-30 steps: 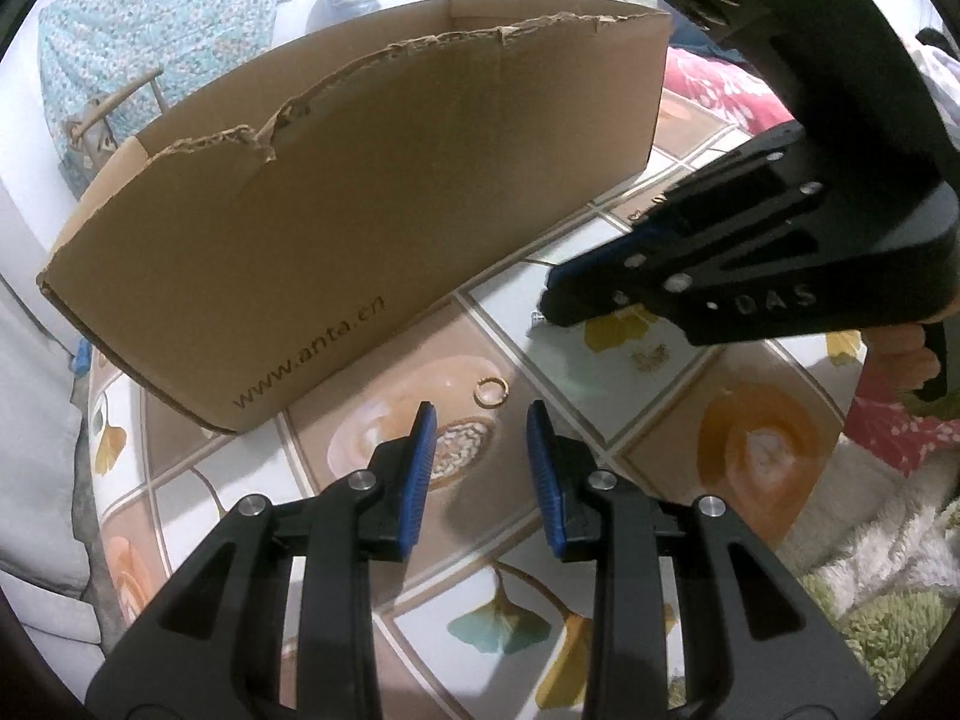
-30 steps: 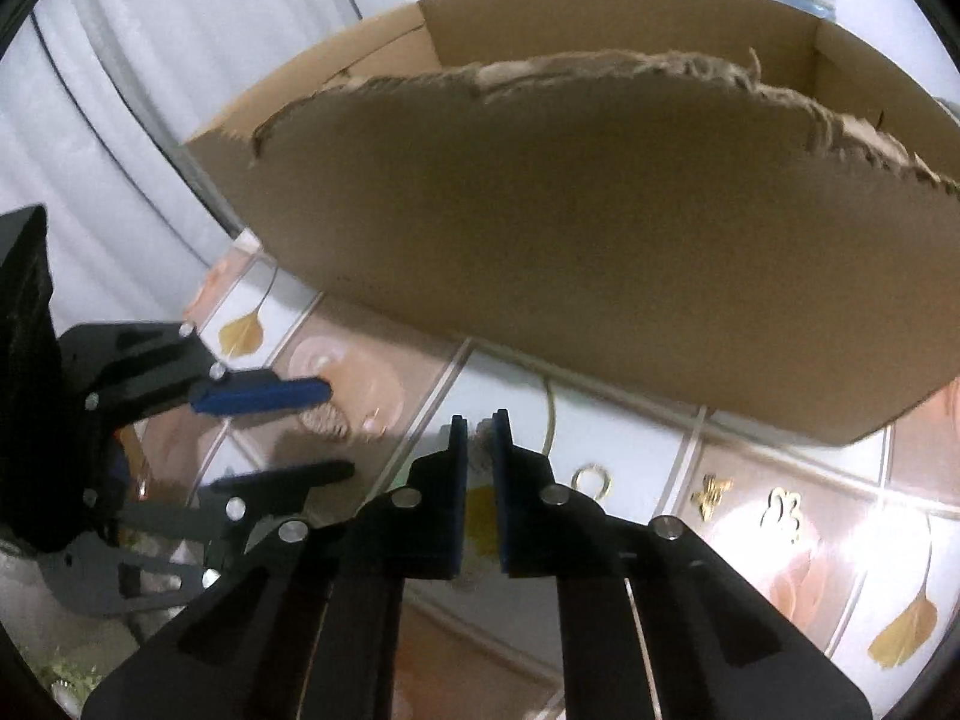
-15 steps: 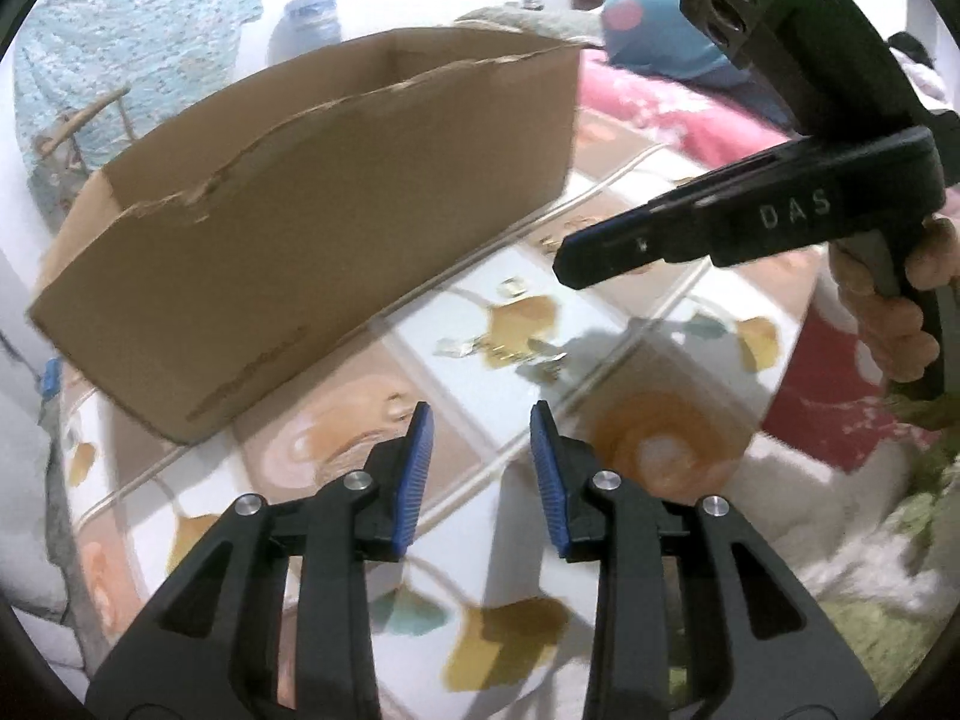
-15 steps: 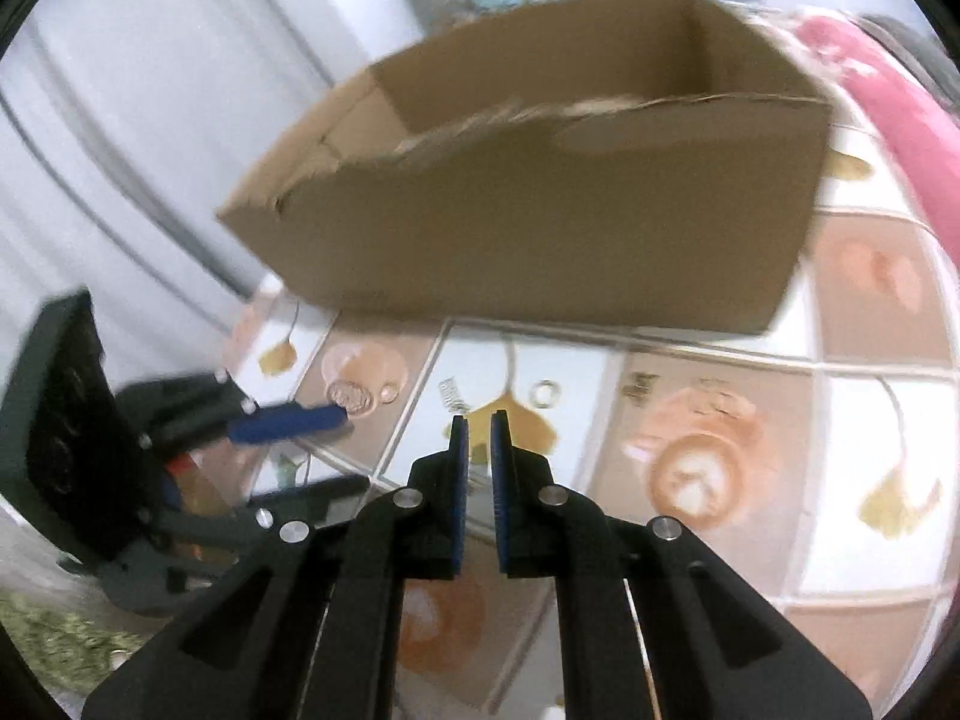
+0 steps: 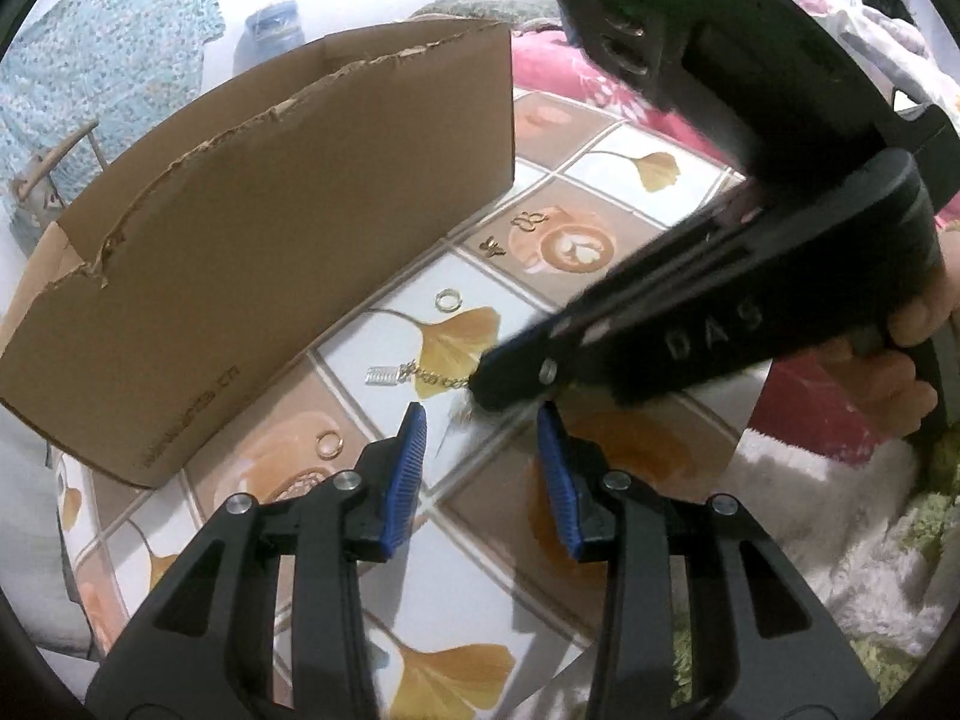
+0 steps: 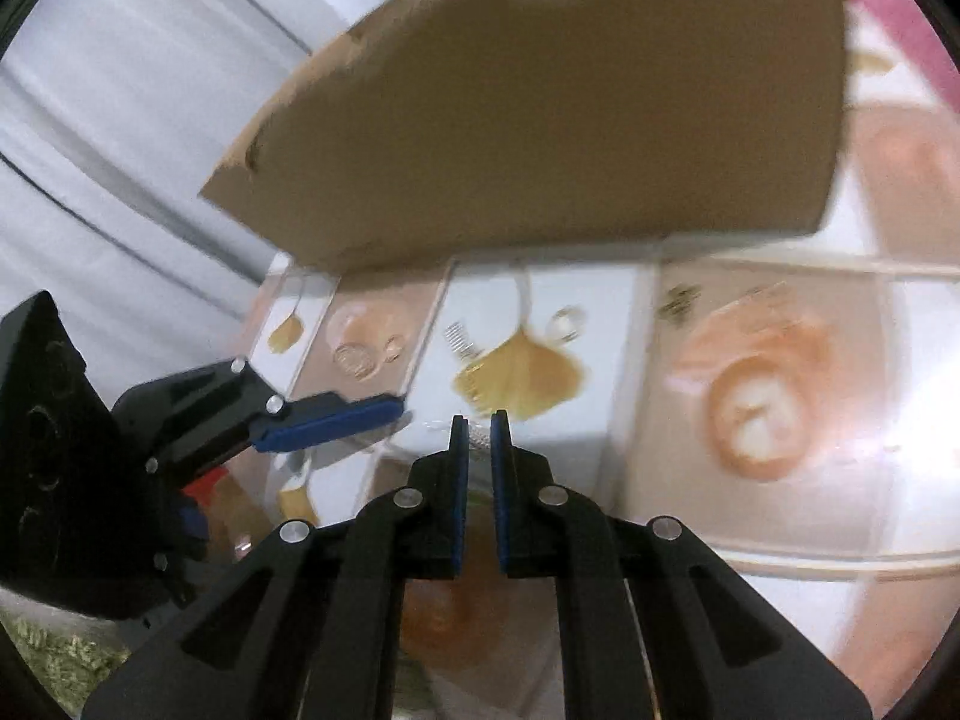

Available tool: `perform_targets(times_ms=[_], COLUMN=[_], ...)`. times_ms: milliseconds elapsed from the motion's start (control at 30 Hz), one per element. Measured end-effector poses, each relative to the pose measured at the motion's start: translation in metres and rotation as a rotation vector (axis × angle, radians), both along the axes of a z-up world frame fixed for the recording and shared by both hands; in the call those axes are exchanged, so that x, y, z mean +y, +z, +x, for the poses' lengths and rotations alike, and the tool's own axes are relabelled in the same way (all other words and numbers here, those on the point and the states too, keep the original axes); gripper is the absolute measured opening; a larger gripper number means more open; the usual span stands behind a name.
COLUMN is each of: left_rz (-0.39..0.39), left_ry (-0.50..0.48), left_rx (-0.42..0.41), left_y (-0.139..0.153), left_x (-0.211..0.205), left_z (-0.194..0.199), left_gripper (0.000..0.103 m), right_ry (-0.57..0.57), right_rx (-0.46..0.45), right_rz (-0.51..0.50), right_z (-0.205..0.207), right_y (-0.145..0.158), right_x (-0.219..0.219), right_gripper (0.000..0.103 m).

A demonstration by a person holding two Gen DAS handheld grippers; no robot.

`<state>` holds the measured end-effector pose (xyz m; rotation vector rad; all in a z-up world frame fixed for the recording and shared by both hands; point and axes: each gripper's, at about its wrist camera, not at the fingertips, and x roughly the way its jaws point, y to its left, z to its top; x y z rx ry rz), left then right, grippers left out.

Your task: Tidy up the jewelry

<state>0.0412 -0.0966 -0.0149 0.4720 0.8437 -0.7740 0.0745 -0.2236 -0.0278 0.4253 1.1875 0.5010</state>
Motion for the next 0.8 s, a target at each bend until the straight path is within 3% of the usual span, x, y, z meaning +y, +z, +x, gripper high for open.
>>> perform_targets(times_ms=[133, 233, 433, 533, 600, 800], left_rz=[0.011, 0.006, 0.023, 0.017, 0.015, 0.017], left_ry=[0.016, 0.020, 0.009, -0.005, -0.009, 0.007], left_rx=[0.006, 0.004, -0.012, -0.006, 0.003, 0.009], left_y=[-0.002, -0.003, -0.007, -0.009, -0.010, -0.008], left_x=[0.004, 0.005, -0.001, -0.001, 0.001, 0.007], left_z=[0.002, 0.005, 0.012, 0.011, 0.009, 0.004], left_gripper=[0.038, 0.037, 0.036, 0.024, 0.009, 0.005], right_ry=[0.008, -0.061, -0.116, -0.110, -0.099, -0.046], right_rx=[-0.011, -0.030, -0.052, -0.055, -0.058, -0.070], right_rz=[0.034, 0.068, 0.030, 0.015, -0.004, -0.053], right_z=[-0.001, -0.004, -0.008, -0.008, -0.006, 0.002], right_y=[0.002, 0.012, 0.025, 0.027, 0.026, 0.026], right_x=[-0.001, -0.025, -0.039, -0.039, -0.033, -0.019], right_gripper=[0.008, 0.008, 0.008, 0.008, 0.008, 0.009])
